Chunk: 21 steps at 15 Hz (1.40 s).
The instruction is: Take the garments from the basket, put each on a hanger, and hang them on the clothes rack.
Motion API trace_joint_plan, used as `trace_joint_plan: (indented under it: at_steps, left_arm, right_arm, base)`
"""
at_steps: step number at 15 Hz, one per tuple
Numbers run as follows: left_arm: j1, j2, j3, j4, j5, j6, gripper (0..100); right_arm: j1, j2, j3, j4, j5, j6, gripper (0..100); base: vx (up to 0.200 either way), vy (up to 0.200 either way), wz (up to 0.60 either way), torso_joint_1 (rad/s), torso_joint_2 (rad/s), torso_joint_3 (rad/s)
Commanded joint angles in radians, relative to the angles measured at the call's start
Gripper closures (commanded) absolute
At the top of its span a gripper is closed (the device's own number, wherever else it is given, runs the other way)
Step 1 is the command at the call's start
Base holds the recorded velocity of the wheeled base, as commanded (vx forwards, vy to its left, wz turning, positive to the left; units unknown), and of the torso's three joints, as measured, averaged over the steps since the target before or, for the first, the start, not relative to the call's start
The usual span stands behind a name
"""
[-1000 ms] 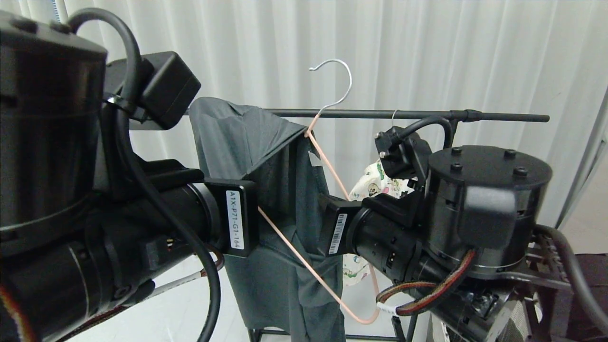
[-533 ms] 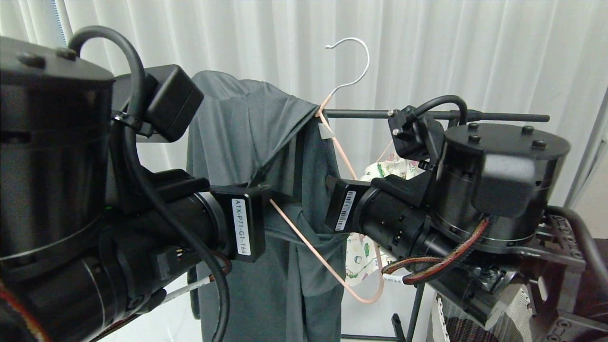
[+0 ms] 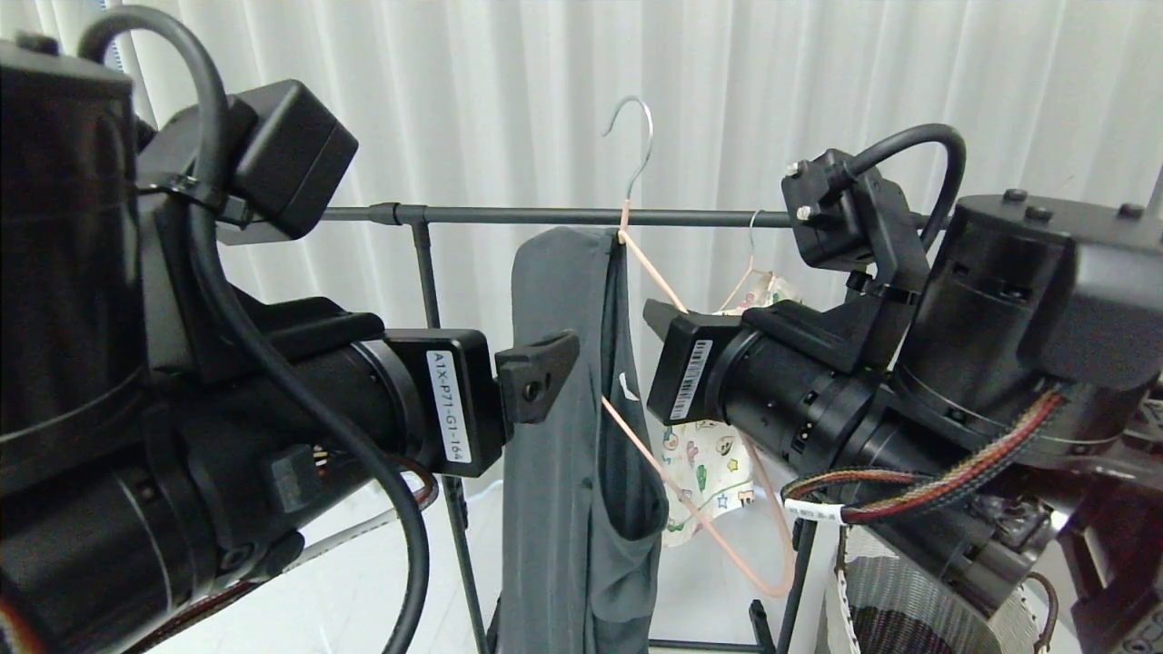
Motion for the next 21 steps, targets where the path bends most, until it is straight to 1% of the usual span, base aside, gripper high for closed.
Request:
trace_joint_plan:
  at_steps: [1,2,4,5,6,7,8,9,10,11,12,13,14,15,17,18,19,21]
  left_arm:
    - [0.001,-0.017,0.015,0.000,0.001,-0.001,0]
    - [0.001,-0.026,0.021,0.000,0.001,-0.001,0]
    - [0.027,-0.050,0.053,0.000,-0.001,0.004,0]
    - [0.058,-0.070,0.075,0.000,-0.004,0.027,0]
    - [0.096,-0.092,0.095,0.000,-0.018,0.067,0]
    - [0.155,-0.119,0.110,0.000,-0.076,0.122,0]
    - [0.196,-0.141,0.119,0.000,-0.128,0.159,0]
    - [0.297,-0.178,0.139,0.000,-0.265,0.259,0]
    - [0.353,-0.198,0.161,0.000,-0.338,0.328,0]
    - [0.385,-0.218,0.176,0.000,-0.411,0.394,0]
    - [0.394,-0.228,0.187,0.000,-0.461,0.424,0]
    - [0.400,-0.256,0.208,0.000,-0.590,0.475,0]
    - [0.400,-0.262,0.219,0.000,-0.638,0.489,0]
    - [0.400,-0.265,0.236,0.000,-0.719,0.524,0]
    - [0.399,-0.268,0.247,0.000,-0.809,0.552,0]
    - [0.396,-0.276,0.273,0.000,-0.881,0.570,0]
    - [0.386,-0.285,0.305,0.000,-0.920,0.610,0]
    - [0.362,-0.305,0.359,0.000,-0.963,0.704,0]
  right_arm:
    - [-0.008,-0.008,0.048,-0.038,0.002,-0.043,100]
    - [-0.008,-0.012,0.076,-0.074,0.002,-0.072,100]
    - [-0.008,-0.020,0.131,-0.157,0.002,-0.133,100]
    - [-0.008,-0.038,0.160,-0.176,0.005,-0.162,100]
    - [-0.008,-0.063,0.186,-0.181,0.006,-0.187,100]
    - [-0.008,-0.097,0.231,-0.181,0.008,-0.205,100]
    - [-0.008,-0.114,0.261,-0.181,0.009,-0.211,100]
    - [0.002,-0.154,0.327,-0.186,0.011,-0.213,100]
    - [0.015,-0.181,0.366,-0.195,0.014,-0.214,100]
    - [0.034,-0.209,0.398,-0.196,0.023,-0.214,100]
    - [0.045,-0.227,0.418,-0.196,0.031,-0.216,100]
    - [0.077,-0.264,0.472,-0.196,0.043,-0.228,100]
    - [0.094,-0.275,0.488,-0.196,0.043,-0.231,100]
    - [0.143,-0.305,0.534,-0.196,0.045,-0.233,100]
    - [0.196,-0.341,0.599,-0.196,0.045,-0.231,100]
    - [0.230,-0.359,0.625,-0.196,0.045,-0.233,100]
    - [0.255,-0.373,0.646,-0.196,0.045,-0.233,100]
    - [0.321,-0.397,0.679,-0.196,0.045,-0.239,100]
  base:
    - [0.000,0.000,0.00,0.000,0.00,0.000]
    - [0.000,0.000,0.00,0.000,0.00,0.000]
    - [0.000,0.000,0.00,0.000,0.00,0.000]
    - [0.000,0.000,0.00,0.000,0.00,0.000]
    - [0.000,0.000,0.00,0.000,0.00,0.000]
    - [0.000,0.000,0.00,0.000,0.00,0.000]
    - [0.000,0.000,0.00,0.000,0.00,0.000]
    - [0.000,0.000,0.00,0.000,0.00,0.000]
    - [0.000,0.000,0.00,0.000,0.00,0.000]
    - [0.000,0.000,0.00,0.000,0.00,0.000]
    - [0.000,0.000,0.00,0.000,0.00,0.000]
    - [0.000,0.000,0.00,0.000,0.00,0.000]
    - [0.000,0.000,0.00,0.000,0.00,0.000]
    - [0.000,0.000,0.00,0.000,0.00,0.000]
    - [0.000,0.000,0.00,0.000,0.00,0.000]
    - [0.000,0.000,0.00,0.000,0.00,0.000]
    - [0.000,0.000,0.00,0.000,0.00,0.000]
    - [0.000,0.000,0.00,0.000,0.00,0.000]
